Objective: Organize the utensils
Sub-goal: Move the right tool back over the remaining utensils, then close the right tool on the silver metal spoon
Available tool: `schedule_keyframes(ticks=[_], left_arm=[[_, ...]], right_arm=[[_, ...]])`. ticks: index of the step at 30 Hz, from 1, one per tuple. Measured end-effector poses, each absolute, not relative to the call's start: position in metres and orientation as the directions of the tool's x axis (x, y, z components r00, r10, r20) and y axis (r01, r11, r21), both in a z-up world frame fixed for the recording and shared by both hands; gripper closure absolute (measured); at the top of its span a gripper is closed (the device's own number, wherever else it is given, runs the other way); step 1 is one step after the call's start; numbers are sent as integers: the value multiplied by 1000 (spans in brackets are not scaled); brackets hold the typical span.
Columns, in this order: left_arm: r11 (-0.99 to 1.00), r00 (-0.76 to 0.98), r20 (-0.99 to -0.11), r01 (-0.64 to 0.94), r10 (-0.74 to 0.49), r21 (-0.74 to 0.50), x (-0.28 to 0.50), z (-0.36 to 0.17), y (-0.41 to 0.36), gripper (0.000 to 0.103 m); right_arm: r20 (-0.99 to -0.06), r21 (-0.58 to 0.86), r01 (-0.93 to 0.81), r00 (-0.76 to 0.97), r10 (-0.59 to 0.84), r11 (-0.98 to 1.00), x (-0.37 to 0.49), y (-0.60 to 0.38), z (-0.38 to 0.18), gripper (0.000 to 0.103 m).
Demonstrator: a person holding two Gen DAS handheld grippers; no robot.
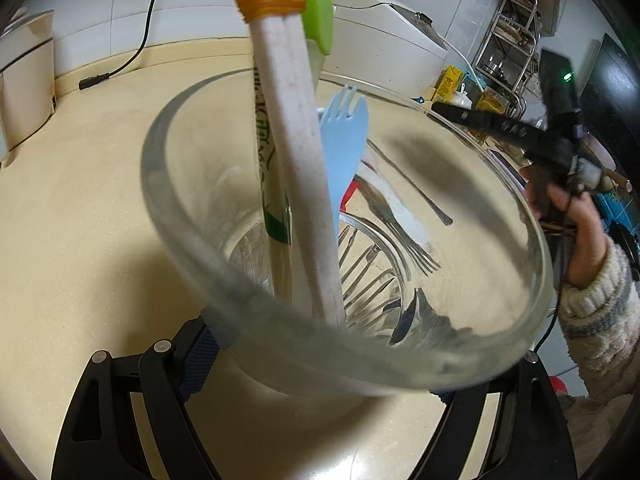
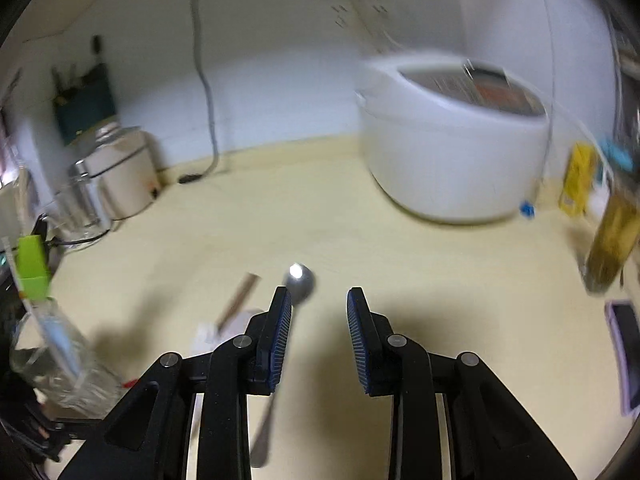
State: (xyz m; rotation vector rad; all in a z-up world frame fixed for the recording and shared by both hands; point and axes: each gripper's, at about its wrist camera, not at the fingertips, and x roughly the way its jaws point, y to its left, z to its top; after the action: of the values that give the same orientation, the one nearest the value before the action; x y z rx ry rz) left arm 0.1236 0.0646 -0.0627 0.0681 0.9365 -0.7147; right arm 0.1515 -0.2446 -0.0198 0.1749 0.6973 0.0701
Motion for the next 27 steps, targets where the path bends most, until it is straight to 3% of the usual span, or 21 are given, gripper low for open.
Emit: schedule_keyframes(ticks=[10, 17, 20, 27], left_arm=[[773, 387, -760, 590, -523, -232, 123, -62, 62, 16], [771, 383, -756, 589, -531, -243, 123, -62, 64, 17], [771, 384, -756, 589, -530, -242, 123, -62, 65, 16], [771, 384, -757, 590, -528, -239, 123, -62, 66, 16]], right_arm=[[-625, 147, -21, 773, 109, 989, 153, -244, -32, 74], [-768, 151, 29, 633, 99, 988, 179, -240, -56, 74], [-780, 231, 29, 603, 167, 973, 183, -245, -64, 73], [-789, 194, 29, 599, 139, 981, 179, -241, -60, 73]])
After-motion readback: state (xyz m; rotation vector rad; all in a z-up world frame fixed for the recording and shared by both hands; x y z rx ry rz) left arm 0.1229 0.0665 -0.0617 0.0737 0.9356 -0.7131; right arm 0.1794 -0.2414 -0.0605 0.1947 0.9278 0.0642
